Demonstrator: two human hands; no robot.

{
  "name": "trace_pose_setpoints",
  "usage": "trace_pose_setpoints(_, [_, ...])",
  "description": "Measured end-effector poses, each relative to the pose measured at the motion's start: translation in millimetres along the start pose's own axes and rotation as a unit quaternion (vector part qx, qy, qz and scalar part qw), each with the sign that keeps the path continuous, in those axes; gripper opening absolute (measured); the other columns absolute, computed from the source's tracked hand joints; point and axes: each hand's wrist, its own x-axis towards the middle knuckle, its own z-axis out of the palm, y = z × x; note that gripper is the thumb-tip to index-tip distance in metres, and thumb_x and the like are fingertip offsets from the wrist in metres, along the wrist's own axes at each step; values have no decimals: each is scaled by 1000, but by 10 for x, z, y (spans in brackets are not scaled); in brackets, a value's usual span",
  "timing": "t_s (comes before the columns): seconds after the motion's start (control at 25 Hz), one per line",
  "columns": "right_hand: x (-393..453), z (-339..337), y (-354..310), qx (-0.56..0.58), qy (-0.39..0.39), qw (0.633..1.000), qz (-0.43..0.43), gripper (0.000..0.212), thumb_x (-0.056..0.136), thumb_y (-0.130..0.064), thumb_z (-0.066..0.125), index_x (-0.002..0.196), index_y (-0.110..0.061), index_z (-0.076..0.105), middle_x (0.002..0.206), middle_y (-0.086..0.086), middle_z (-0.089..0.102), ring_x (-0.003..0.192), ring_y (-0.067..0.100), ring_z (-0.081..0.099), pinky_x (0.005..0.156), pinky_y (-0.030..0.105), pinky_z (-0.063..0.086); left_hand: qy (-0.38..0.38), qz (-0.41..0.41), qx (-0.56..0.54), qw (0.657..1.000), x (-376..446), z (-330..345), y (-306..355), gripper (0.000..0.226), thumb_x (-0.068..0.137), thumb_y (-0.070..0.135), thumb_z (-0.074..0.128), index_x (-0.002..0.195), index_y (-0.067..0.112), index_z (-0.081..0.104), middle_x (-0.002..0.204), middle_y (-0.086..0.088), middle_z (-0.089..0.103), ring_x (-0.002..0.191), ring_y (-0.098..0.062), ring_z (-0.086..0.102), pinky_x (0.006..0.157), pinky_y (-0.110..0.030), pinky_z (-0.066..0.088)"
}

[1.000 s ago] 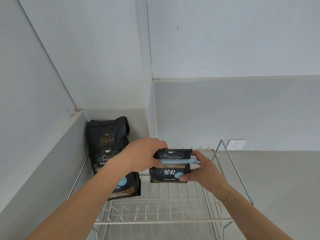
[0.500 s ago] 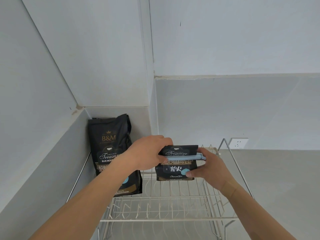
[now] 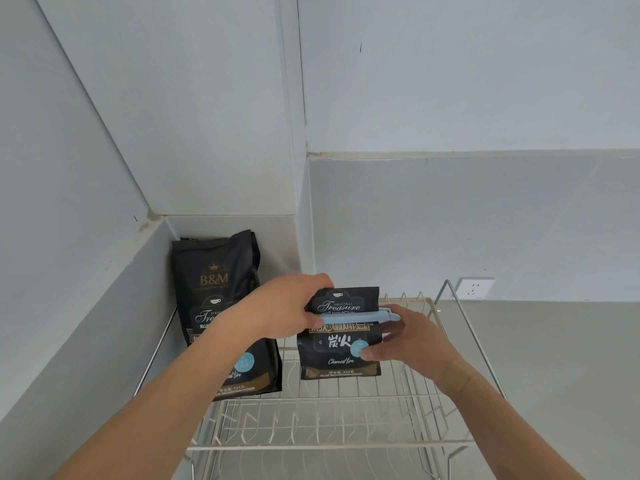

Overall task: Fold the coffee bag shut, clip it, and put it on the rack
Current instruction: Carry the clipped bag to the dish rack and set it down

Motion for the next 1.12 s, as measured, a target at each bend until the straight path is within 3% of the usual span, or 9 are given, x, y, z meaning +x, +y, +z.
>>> trace_pose_setpoints(0.12, [-11,27,16,44,-32,999,6,64,51,-23,92,106,-36,61,101,-10,75,95,18,71,86,43,59,2,1,-6,1000,14,-5,-1,49,81,25,72,123,30,47,113,5,63,96,-14,61,85,-39,54])
trace_pose_setpoints(0.32, [6,68,102,59,-16,998,-8,67,50,-12,93,106,-34,61,101,-8,75,91,16,73,79,38,62,-2,24,16,1000,-7,14,30,35,86,26,65,116,32,49,108,8,65,90,-12,60,80,-40,55])
trace_pose_setpoints(0.6, [74,144,161,43,19,998,-36,70,52,-11,93,99,-48,57,91,-31,72,84,-3,70,60,10,54,14,49,76,996,14,48,22,32,89,25,61,117,32,47,102,10,56,88,-12,54,72,-33,49])
trace_pose_setpoints(0.72, [89,160,157,48,22,998,-40,71,51,-12,93,97,-53,57,90,-36,70,82,-10,68,56,4,51,23,47,83,995,21,64,-3,33,88,26,62,116,34,46,96,15,50,85,-10,52,68,-29,45])
trace_pose_setpoints(0.96, [76,149,163,34,11,998,-45,69,53,-17,93,100,-49,55,87,-35,70,81,-8,69,60,6,53,12,33,47,998,24,88,-14,35,87,27,63,119,29,50,97,13,48,89,-11,53,76,-33,51])
trace_pose_setpoints(1.12, [6,87,112,79,28,996,-32,68,55,-9,90,103,-45,59,103,-16,70,96,14,70,74,25,61,12,18,35,999,21,87,-28,35,86,29,65,118,27,52,97,11,50,90,-13,54,81,-37,53])
